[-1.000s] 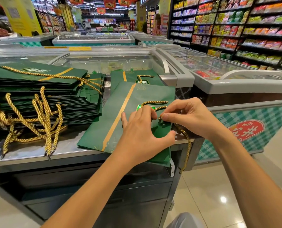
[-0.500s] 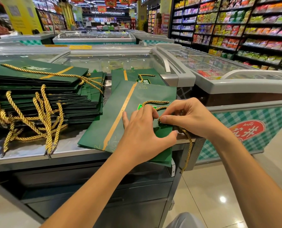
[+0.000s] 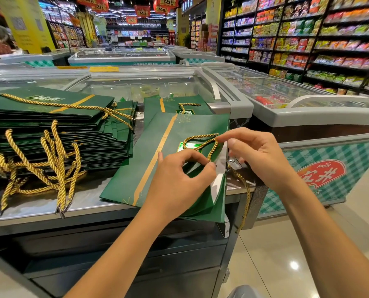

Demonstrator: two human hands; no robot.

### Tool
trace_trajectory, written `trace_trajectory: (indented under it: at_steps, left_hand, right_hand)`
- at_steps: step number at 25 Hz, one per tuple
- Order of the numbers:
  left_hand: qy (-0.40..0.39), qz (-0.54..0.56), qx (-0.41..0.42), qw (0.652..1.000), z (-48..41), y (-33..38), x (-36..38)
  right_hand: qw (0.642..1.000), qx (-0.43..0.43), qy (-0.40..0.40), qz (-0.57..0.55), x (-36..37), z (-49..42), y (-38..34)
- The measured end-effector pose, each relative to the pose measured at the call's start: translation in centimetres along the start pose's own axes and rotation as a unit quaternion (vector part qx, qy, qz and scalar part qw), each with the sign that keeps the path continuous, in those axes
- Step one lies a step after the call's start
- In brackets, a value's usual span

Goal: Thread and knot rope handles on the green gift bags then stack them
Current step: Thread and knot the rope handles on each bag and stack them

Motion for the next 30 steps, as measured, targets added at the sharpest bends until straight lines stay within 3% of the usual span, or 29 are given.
trace_trajectory:
  at_steps: [3,7,17,27,30]
  left_hand:
    - [0.0,0.028,-0.002,1.0,-0.1,-0.1,-0.2]
    - [0.009,0.062,-0.004,0.998,-0.3,-0.1,-0.5]
    - [0.011,0.063,0.009,0.998,-0.2,0.0,-0.5]
    - [0.03,0.068,0.02,0.997,0.0,0.4,-0.5]
    - [0.036,0.073,0.017,0.997,0.2,0.3,-0.6]
  right_hand:
    - [0.999,-0.002,0.035,-0.01,-0.3,0.4,0.1]
    - [0.998,-0.006,-0.062,0.031,1.3,0.4,0.0]
    - [0.994,0.012,-0.091,0.054,1.3,0.2,0.0]
    - [0.991,0.047,-0.125,0.002,0.6,-0.1,0.1]
    - [0.993,0.066,-0.087,-0.044,-0.3,0.0,0.4]
Point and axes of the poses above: each hand's wrist, its own z-axis away from the middle knuckle, its own x-axis out of the palm, y = z × x, the point moved 4 cm from there along -z, towards the middle knuckle, and after that the axes turned 7 degrees about -x, right-handed, at the moved point
